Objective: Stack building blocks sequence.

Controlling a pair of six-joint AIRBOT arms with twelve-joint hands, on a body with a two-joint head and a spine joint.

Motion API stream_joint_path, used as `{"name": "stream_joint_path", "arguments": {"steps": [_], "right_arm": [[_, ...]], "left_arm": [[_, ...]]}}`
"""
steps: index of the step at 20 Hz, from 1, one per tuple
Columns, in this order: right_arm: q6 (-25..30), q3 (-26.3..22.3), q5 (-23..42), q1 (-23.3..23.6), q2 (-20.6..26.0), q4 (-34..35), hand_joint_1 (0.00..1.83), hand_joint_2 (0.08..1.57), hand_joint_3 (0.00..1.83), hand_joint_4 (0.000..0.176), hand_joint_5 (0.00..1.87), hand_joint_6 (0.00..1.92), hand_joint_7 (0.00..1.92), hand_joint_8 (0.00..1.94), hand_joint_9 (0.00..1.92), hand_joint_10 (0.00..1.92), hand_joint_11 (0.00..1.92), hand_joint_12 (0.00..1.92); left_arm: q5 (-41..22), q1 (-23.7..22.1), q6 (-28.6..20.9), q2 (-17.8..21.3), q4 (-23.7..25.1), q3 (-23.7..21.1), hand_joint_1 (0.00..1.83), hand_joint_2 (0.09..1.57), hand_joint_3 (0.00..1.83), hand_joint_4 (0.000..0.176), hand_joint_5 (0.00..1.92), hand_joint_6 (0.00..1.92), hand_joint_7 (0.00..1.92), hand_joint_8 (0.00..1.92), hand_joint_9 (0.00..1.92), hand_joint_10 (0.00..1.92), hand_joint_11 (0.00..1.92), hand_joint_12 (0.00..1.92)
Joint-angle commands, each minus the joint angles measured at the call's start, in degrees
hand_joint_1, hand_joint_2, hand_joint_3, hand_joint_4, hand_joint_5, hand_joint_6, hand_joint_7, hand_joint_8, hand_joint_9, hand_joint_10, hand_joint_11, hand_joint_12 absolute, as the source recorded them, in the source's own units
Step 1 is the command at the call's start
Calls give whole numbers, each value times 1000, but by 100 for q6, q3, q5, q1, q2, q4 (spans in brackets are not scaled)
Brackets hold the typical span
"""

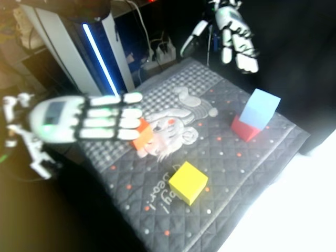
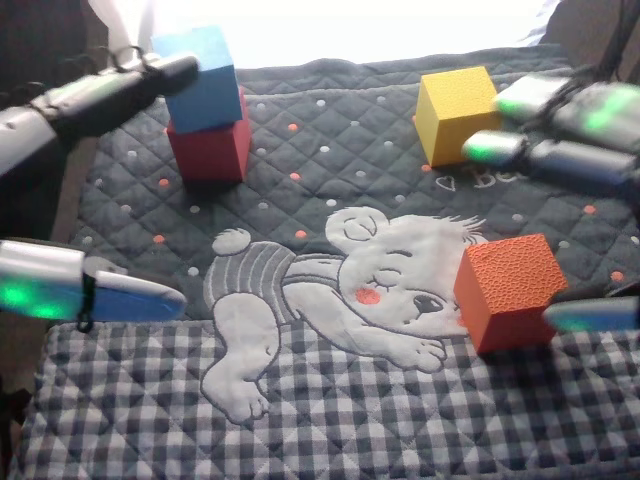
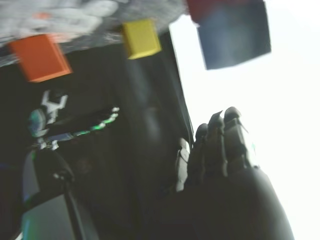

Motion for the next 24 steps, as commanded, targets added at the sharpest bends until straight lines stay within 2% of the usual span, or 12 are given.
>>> {"name": "stream_joint_path", "arguments": {"steps": [1, 10, 14, 15, 16, 17, 19, 20, 21, 22, 23, 24], "right_arm": [[185, 79, 334, 70, -64, 57, 291, 1091, 5, 176, 23, 7, 0, 0, 0, 0, 70, 51], [370, 305, -106, 112, -286, -32, 644, 1033, 0, 176, 52, 0, 11, 0, 66, 6, 196, 143], [370, 327, -125, 125, -378, -31, 691, 1017, 0, 168, 116, 0, 57, 0, 172, 0, 166, 558], [370, 341, -147, 126, -404, -31, 704, 1008, 2, 163, 126, 1, 60, 0, 167, 0, 102, 674], [370, 364, -192, 130, -439, -31, 757, 995, 0, 175, 148, 0, 83, 0, 152, 0, 12, 803], [370, 389, -251, 139, -469, -31, 757, 995, 0, 175, 148, 0, 83, 0, 152, 0, 12, 803], [372, 477, -400, 154, -572, 9, 865, 1022, 1, 130, 311, 5, 264, 4, 384, 16, 160, 1059], [390, 509, -436, 154, -613, 20, 865, 1022, 1, 130, 311, 5, 264, 4, 384, 16, 160, 1059], [432, 556, -471, 154, -656, 29, 1091, 1079, 2, 18, 604, 13, 628, 44, 794, 297, 537, 1369], [451, 584, -486, 154, -677, 37, 1091, 1079, 2, 18, 604, 13, 628, 44, 794, 297, 537, 1369], [451, 601, -496, 173, -678, 40, 1283, 1117, 23, 0, 804, 21, 848, 906, 889, 680, 674, 1533], [451, 614, -501, 197, -677, 40, 1275, 1099, 3, 0, 963, 547, 1056, 990, 1107, 866, 864, 1588]], "left_arm": [[-936, 39, -57, 31, -163, -14, 844, 693, 0, 176, 76, 7, 0, 0, 0, 0, 0, 0], [-1266, 376, -346, -124, -343, -52, 885, 716, 2, 173, 8, 0, 0, 0, 0, 0, 0, 0], [-1370, 491, -415, -164, -436, -40, 892, 725, 6, 175, 29, 9, 0, 0, 0, 0, 0, 0], [-1371, 491, -419, -171, -438, -38, 896, 739, 12, 161, 36, 11, 0, 0, 0, 0, 0, 0], [-1382, 491, -426, -185, -444, -34, 939, 763, 19, 113, 57, 15, 0, 0, 0, 0, 0, 0], [-1385, 491, -432, -190, -445, -32, 939, 763, 19, 113, 57, 15, 0, 0, 0, 0, 0, 0], [-1386, 494, -465, -222, -445, -19, 943, 785, 23, 111, 82, 19, 0, 0, 0, 0, 0, 0], [-1387, 499, -496, -244, -445, -7, 943, 785, 23, 111, 82, 19, 0, 0, 0, 0, 0, 0], [-1405, 519, -563, -285, -450, 16, 929, 832, 20, 84, 141, 12, 1, 0, 0, 0, 0, 0], [-1426, 546, -610, -325, -469, 39, 929, 832, 20, 84, 141, 12, 1, 0, 0, 0, 0, 0], [-1435, 573, -638, -351, -491, 49, 945, 841, 21, 73, 156, 15, 10, 4, 0, 0, 0, 0], [-1432, 587, -642, -358, -495, 49, 971, 852, 22, 57, 166, 16, 12, 4, 0, 0, 0, 0]]}}
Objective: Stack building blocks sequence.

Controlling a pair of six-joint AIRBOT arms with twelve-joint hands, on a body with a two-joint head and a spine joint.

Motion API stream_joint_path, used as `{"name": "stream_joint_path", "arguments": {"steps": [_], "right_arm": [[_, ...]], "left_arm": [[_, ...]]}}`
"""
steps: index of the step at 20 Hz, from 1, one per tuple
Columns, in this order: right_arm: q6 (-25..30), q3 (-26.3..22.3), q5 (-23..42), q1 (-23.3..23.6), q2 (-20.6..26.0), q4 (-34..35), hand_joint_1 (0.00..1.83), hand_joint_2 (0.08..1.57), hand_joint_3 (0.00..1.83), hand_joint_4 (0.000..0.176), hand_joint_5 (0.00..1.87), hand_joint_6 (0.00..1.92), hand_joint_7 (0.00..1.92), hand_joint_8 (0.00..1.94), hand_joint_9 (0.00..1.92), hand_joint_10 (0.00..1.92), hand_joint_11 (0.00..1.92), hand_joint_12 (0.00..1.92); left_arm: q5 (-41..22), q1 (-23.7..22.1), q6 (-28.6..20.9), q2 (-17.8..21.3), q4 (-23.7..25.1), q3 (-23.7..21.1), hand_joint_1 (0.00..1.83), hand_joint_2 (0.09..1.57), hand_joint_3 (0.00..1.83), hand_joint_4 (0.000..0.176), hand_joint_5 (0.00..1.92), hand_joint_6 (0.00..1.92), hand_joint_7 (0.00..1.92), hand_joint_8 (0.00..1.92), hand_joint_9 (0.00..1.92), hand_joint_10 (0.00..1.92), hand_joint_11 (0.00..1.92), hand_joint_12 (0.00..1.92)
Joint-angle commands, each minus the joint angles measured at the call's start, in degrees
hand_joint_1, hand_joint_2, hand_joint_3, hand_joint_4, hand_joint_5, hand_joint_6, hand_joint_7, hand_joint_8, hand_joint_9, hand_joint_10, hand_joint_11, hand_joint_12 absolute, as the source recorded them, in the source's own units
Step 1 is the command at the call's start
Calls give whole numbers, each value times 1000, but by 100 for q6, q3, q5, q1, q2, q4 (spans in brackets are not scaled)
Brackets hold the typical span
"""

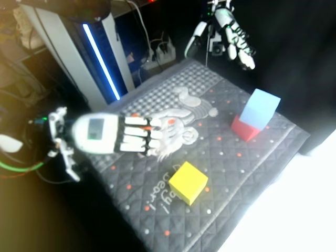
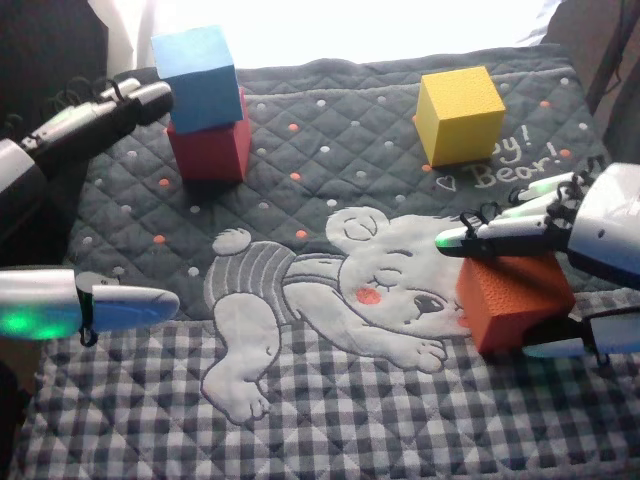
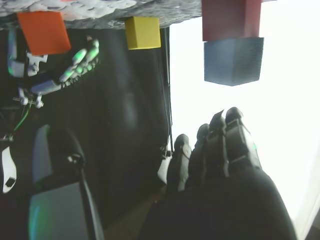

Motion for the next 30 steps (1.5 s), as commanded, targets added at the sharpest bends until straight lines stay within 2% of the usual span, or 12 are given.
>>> {"name": "stream_joint_path", "arguments": {"steps": [1, 4, 5, 9, 15, 17, 18, 19, 21, 26, 28, 30], "right_arm": [[-71, 61, 442, 82, 41, 178, 1175, 1124, 0, 0, 966, 893, 1178, 812, 1167, 1092, 970, 1682], [-71, 126, 444, 293, 52, 175, 1145, 1142, 0, 0, 933, 1036, 1012, 1339, 1037, 1682, 1011, 1920], [-72, 158, 444, 370, 52, 175, 1147, 1141, 0, 0, 936, 1031, 1045, 1198, 1106, 1622, 1072, 1917], [-74, 371, 448, 883, 47, 172, 1158, 1119, 0, 0, 979, 963, 1136, 943, 1101, 1525, 1019, 1871], [-120, 883, 444, 1740, -179, 299, 1260, 1129, 1, 0, 901, 830, 1045, 1125, 1181, 1135, 1094, 1537], [-332, 1025, 401, 1953, -274, 530, 1277, 1087, 0, 0, 990, 712, 1136, 957, 1258, 968, 1164, 1429], [-444, 1115, 374, 2069, -364, 667, 1182, 1099, 11, 0, 995, 891, 1202, 645, 1285, 903, 1184, 1407], [-581, 1231, 339, 2171, -496, 874, 1163, 1098, 3, 0, 1017, 900, 1362, 343, 1332, 847, 1211, 1389], [-738, 1384, 206, 2321, -639, 1103, 1148, 1127, 0, 0, 960, 995, 1357, 311, 1270, 983, 1157, 1473], [-1135, 1793, -585, 2739, -979, 1176, 1146, 1135, 0, 0, 942, 1025, 1370, 285, 1309, 913, 1203, 1365], [-1135, 1959, -801, 2741, -1112, 1213, 1147, 1137, 0, 0, 941, 1025, 1385, 337, 1316, 995, 1216, 1438], [-1135, 2149, -1123, 2740, -1221, 1291, 1151, 1129, 0, 0, 958, 1000, 1367, 332, 1290, 985, 1204, 1425]], "left_arm": [[-745, -9, -54, 1, -43, 16, 975, 857, 22, 55, 169, 15, 17, 5, 0, 0, 0, 0], [-807, 112, -81, -2, -99, -1, 820, 882, 22, 54, 172, 7, 53, 14, 0, 0, 0, 0], [-807, 125, -85, -8, -101, 0, 791, 882, 19, 35, 179, 8, 55, 12, 0, 0, 0, 0], [-797, 171, -94, -15, -118, 3, 773, 871, 9, 21, 196, 11, 55, 8, 0, 0, 0, 0], [-805, 192, -98, -15, -117, 6, 762, 870, 5, 19, 202, 6, 60, 5, 0, 0, 0, 0], [-826, 195, -98, -15, -106, 9, 765, 860, 0, 30, 200, 4, 54, 2, 0, 0, 0, 0], [-845, 194, -98, -15, -101, 13, 785, 861, 0, 22, 194, 2, 52, 0, 0, 0, 0, 0], [-864, 194, -97, -11, -99, 16, 794, 860, 0, 39, 186, 0, 49, 0, 0, 0, 0, 0], [-866, 193, -100, -8, -92, 28, 813, 873, 5, 19, 170, 0, 24, 0, 0, 0, 0, 0], [-866, 184, -112, -31, -87, 58, 788, 855, 0, 43, 167, 5, 0, 0, 0, 0, 0, 0], [-869, 184, -111, -31, -87, 62, 807, 861, 0, 24, 170, 5, 0, 0, 0, 0, 0, 0], [-877, 183, -111, -31, -83, 63, 808, 855, 0, 30, 173, 4, 0, 0, 0, 0, 0, 0]]}}
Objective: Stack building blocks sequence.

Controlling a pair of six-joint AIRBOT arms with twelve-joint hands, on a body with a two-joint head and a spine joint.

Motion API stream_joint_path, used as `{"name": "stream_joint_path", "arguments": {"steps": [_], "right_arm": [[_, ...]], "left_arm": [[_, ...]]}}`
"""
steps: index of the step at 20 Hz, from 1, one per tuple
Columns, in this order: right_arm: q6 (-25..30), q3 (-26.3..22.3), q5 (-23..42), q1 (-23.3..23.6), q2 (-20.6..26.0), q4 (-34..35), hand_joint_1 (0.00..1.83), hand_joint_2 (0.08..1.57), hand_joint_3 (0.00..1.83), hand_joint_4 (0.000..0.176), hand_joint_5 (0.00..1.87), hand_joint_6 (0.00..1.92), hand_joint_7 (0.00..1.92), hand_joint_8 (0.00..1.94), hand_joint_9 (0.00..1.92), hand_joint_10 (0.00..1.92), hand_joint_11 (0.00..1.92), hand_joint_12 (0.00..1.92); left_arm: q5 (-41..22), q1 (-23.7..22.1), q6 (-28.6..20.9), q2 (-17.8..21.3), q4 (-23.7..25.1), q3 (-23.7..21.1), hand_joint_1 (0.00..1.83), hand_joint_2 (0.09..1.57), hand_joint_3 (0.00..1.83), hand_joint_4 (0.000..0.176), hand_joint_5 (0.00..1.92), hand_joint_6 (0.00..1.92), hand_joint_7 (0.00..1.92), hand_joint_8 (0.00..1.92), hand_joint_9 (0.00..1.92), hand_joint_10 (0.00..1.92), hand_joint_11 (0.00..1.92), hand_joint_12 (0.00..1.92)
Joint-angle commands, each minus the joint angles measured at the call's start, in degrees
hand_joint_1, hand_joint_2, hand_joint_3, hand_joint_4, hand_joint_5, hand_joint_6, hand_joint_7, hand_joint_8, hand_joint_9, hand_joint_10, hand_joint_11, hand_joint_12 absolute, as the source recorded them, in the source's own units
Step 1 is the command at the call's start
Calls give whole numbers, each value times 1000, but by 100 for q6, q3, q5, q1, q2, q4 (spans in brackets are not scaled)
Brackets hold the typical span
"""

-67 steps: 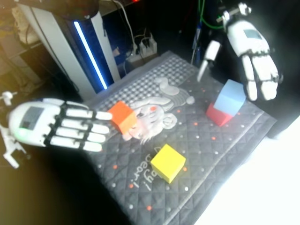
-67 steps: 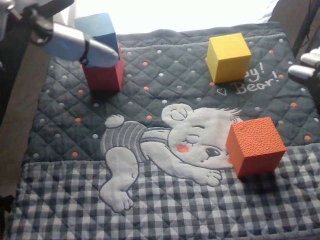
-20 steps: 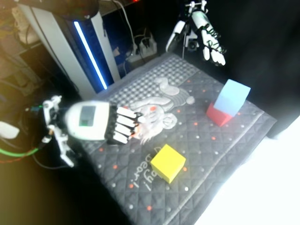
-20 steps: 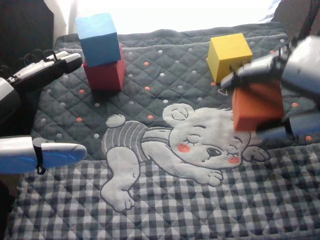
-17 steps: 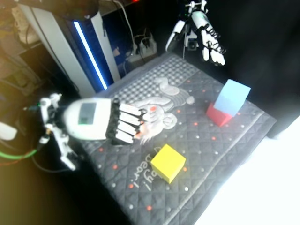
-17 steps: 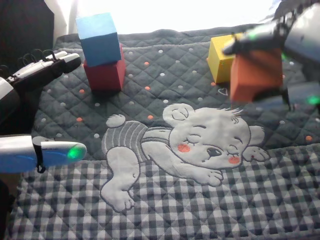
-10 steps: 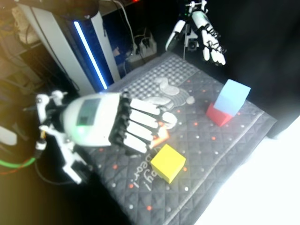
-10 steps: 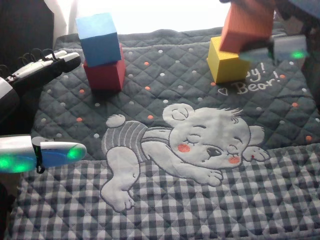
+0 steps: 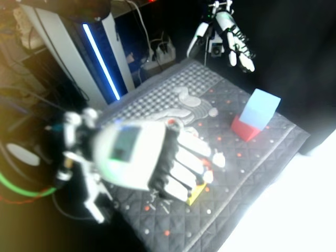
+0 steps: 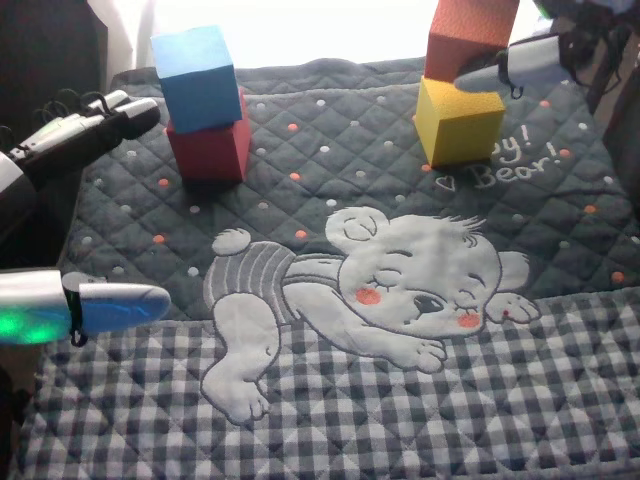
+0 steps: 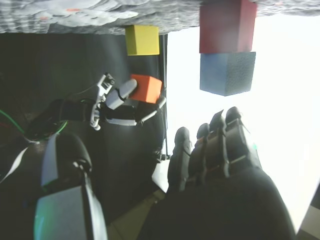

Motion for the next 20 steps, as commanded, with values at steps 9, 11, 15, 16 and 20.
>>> {"name": "stream_joint_path", "arguments": {"steps": [9, 11, 15, 16, 20], "right_arm": [[-26, 230, 219, 75, -142, 329, 1263, 1110, 1, 0, 934, 812, 1092, 1036, 1161, 1165, 1072, 1591], [-26, 226, 220, 75, -177, 328, 1176, 1123, 0, 0, 957, 955, 1143, 764, 1175, 1159, 1085, 1569], [-26, 161, 224, 73, -187, 326, 1158, 1123, 2, 0, 963, 981, 1241, 519, 1211, 1025, 1117, 1473], [-26, 151, 224, 52, -188, 326, 1155, 1122, 2, 0, 967, 982, 1298, 405, 1229, 1001, 1129, 1445], [-26, 159, 223, 50, -189, 319, 1155, 1120, 0, 0, 972, 976, 1342, 268, 1221, 1038, 1115, 1481]], "left_arm": [[-760, -37, -55, -28, -53, 3, 774, 864, 2, 14, 201, 11, 5, 2, 0, 0, 0, 0], [-763, -39, -55, -34, -53, 8, 769, 873, 6, 28, 196, 7, 4, 1, 0, 0, 0, 0], [-766, -41, -55, -43, -59, 13, 778, 880, 7, 36, 191, 2, 0, 0, 0, 0, 0, 0], [-766, -41, -55, -44, -64, 11, 773, 883, 8, 35, 190, 2, 2, 1, 0, 0, 0, 0], [-766, -41, -55, -52, -72, 8, 764, 876, 3, 30, 188, 1, 1, 1, 0, 0, 0, 0]]}}
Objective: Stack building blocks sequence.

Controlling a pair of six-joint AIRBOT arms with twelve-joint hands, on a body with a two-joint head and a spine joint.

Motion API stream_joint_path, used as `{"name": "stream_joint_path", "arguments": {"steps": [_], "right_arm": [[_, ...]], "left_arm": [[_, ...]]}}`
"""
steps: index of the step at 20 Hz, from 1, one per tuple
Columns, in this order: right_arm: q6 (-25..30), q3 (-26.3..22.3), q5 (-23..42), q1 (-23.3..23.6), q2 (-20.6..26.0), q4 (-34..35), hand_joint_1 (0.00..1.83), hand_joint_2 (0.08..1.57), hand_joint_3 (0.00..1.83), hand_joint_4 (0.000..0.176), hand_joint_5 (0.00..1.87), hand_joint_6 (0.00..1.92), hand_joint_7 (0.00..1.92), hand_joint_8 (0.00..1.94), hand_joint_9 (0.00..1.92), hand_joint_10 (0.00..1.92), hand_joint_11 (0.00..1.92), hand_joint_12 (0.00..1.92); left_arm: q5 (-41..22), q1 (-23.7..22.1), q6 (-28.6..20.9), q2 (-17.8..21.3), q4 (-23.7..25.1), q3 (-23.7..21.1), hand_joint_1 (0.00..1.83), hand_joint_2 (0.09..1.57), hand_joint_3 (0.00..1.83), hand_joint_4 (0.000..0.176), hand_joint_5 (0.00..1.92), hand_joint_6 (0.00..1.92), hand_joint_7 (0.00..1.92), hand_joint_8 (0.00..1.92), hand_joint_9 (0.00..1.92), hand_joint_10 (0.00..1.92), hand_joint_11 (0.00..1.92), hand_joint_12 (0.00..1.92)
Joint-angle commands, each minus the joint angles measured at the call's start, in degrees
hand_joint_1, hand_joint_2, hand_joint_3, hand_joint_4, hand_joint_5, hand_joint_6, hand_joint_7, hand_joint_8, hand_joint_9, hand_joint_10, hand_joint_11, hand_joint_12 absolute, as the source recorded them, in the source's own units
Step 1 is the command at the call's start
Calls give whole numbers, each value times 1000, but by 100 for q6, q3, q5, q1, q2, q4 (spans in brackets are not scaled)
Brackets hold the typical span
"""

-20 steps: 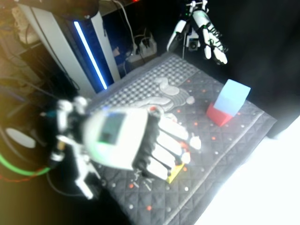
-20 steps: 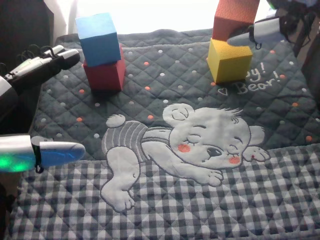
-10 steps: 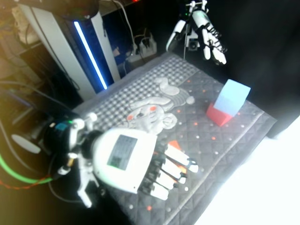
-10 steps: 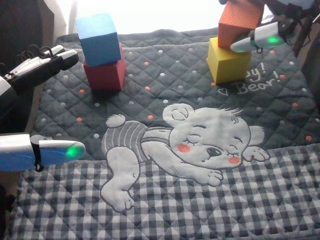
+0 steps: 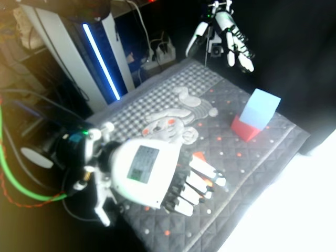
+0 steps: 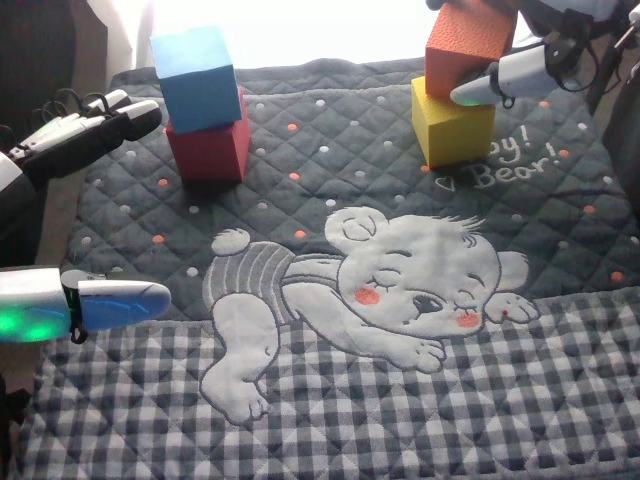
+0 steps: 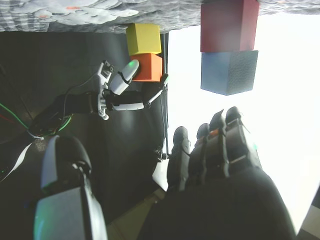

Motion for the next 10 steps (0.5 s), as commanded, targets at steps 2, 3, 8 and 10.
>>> {"name": "stream_joint_path", "arguments": {"steps": [2, 3, 8, 10], "right_arm": [[-9, -6, 579, 50, 26, 15, 1157, 1116, 0, 0, 983, 959, 1378, 271, 1238, 1059, 1133, 1494], [-9, -6, 580, 54, 26, -17, 1158, 1115, 0, 0, 985, 956, 1384, 272, 1240, 1061, 1131, 1494], [-9, -3, 578, 125, 34, -280, 1157, 1116, 1, 0, 982, 959, 1391, 266, 1235, 1046, 1150, 1446], [-9, -13, 559, 238, 57, -487, 1157, 1124, 0, 0, 965, 987, 1360, 224, 1246, 989, 1156, 1391]], "left_arm": [[-745, -36, -55, -54, -36, 9, 774, 876, 3, 19, 186, 0, 0, 0, 0, 0, 0, 0], [-745, -36, -55, -57, -39, 9, 772, 875, 2, 23, 188, 1, 0, 0, 0, 0, 0, 0], [-743, -36, -54, -61, -39, 9, 785, 867, 0, 22, 189, 3, 8, 3, 0, 0, 0, 0], [-739, -32, -54, -62, -39, 6, 791, 871, 0, 22, 188, 2, 5, 1, 0, 0, 0, 0]]}}
